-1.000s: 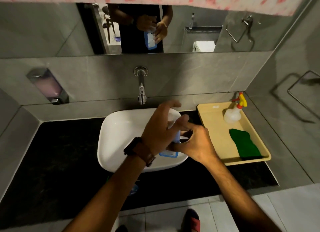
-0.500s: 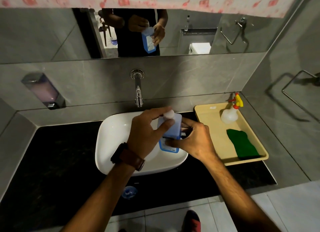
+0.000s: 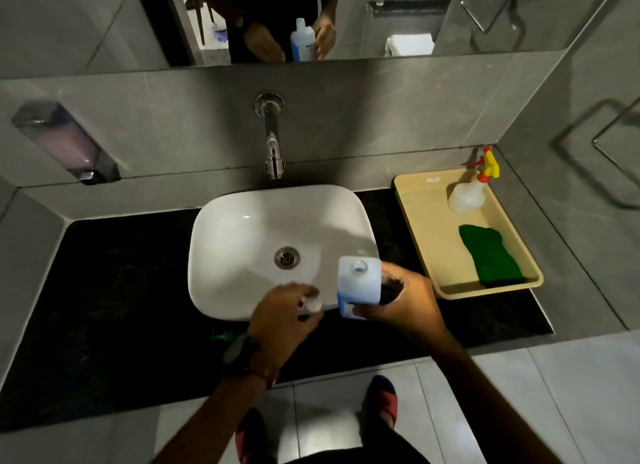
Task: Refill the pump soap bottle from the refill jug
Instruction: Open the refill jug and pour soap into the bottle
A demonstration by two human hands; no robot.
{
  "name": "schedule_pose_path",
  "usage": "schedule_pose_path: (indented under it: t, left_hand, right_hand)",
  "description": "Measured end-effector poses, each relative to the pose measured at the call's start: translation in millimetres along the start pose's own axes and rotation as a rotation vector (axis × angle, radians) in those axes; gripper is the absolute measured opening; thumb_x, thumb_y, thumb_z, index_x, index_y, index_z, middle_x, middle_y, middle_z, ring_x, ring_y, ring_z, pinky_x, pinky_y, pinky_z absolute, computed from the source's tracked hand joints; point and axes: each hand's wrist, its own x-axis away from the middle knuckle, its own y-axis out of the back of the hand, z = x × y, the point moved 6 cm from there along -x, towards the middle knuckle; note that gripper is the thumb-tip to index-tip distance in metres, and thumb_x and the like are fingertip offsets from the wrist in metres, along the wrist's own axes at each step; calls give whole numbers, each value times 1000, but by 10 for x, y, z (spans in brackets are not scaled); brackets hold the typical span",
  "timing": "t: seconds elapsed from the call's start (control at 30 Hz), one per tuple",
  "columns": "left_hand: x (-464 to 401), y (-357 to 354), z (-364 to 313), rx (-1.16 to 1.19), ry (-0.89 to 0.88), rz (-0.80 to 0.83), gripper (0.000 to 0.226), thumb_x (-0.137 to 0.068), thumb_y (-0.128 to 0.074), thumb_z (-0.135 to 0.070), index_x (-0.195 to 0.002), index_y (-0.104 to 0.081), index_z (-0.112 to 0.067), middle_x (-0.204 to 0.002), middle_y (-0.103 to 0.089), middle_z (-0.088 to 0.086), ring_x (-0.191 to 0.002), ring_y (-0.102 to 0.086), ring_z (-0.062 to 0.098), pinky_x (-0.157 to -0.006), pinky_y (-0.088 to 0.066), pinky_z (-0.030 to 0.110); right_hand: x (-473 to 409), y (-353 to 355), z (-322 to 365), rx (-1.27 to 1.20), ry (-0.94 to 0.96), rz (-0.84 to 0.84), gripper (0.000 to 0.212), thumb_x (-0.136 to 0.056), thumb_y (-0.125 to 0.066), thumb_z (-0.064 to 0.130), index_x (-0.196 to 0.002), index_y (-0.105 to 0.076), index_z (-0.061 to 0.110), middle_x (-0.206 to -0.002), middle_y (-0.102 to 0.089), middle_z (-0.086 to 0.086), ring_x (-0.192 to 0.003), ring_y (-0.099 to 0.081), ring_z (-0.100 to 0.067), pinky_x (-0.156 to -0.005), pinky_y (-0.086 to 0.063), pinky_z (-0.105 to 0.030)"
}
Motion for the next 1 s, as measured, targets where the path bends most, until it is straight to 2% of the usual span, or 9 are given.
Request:
schedule_pose_path:
  t: [0.1, 0.2, 0.33, 0.47, 0.53, 0.63, 0.8, 0.9, 1.0]
  left_hand:
    - [180, -622, 335, -92, 128, 150, 28, -79, -75, -29, -106, -72, -20, -105, -73, 6, -99, -66, 32, -81, -52, 37]
    - [216, -1003, 543, -115, 184, 232, 24, -87, -66, -23, -109, -70, -16, -111, -71, 10, -106, -64, 33, -83, -47, 38]
    - [179, -1271, 760, -191, 243, 277, 12, -87, -62, -15, -91, -70, -9, -92, -72, 17, -89, -68, 37, -65, -42, 36]
    - [112, -1372, 842, -279, 294, 320, 15, -93, -56, -18, -96, -68, -11, -100, -72, 16, -96, -68, 38, -75, -53, 40]
    - [105, -1415, 827, -314, 284, 349, 16, -95, -53, -18, -97, -68, -11, -103, -72, 16, -99, -68, 38, -79, -56, 43]
    - [166, -1424, 917, -404, 299, 405, 19, -97, -48, -14, -98, -66, -10, -106, -71, 16, -101, -68, 38, -81, -56, 45]
    - [94, -1317, 859, -509, 292, 479, 22, -97, -46, -12, -102, -67, -12, -109, -72, 14, -103, -68, 37, -83, -55, 44]
    - [73, -1263, 654, -485, 241, 460, 16, -96, -50, -20, -105, -63, -15, -113, -68, 10, -107, -64, 34, -81, -55, 44]
    - [243, -974, 472, -364, 66, 212, 27, -87, -66, -33, -113, -65, -24, -118, -67, -4, -113, -60, 22, -78, -58, 39]
  right_hand:
    - [139, -138, -338, 8, -60, 15, 73, -52, -100, 45, -117, -67, 53, -109, -68, 42, -101, -67, 14, -83, -50, -4]
    - [265, -308, -682, -32, -148, 18, 79, -53, -100, 49, -125, -68, 39, -112, -70, 37, -104, -68, 12, -83, -52, -6]
    - [359, -521, -986, -42, -219, 52, 79, -58, -100, 44, -129, -67, 31, -110, -68, 36, -106, -62, 20, -84, -46, 0]
    - [362, -674, -1161, -24, -260, 76, 76, -62, -100, 32, -129, -67, 21, -118, -72, 11, -104, -61, 21, -87, -46, 0]
    - [377, -725, -1208, -12, -278, 85, 77, -63, -100, 27, -131, -66, 18, -122, -73, 4, -109, -66, 6, -93, -50, -8]
    - [384, -931, -1267, 2, -283, 101, 76, -65, -99, 21, -133, -65, 13, -124, -73, -4, -116, -69, -18, -101, -57, -33]
    - [335, -1017, -1238, -9, -257, 94, 75, -66, -98, 17, -134, -65, 11, -125, -73, -7, -117, -68, -22, -101, -57, -39]
    - [331, -948, -1320, -21, -262, 81, 76, -65, -98, 16, -133, -65, 11, -124, -73, -6, -115, -67, -18, -98, -55, -31]
    - [367, -916, -1446, -17, -284, 97, 75, -63, -99, 15, -130, -65, 16, -118, -73, 3, -110, -67, -12, -90, -51, -10]
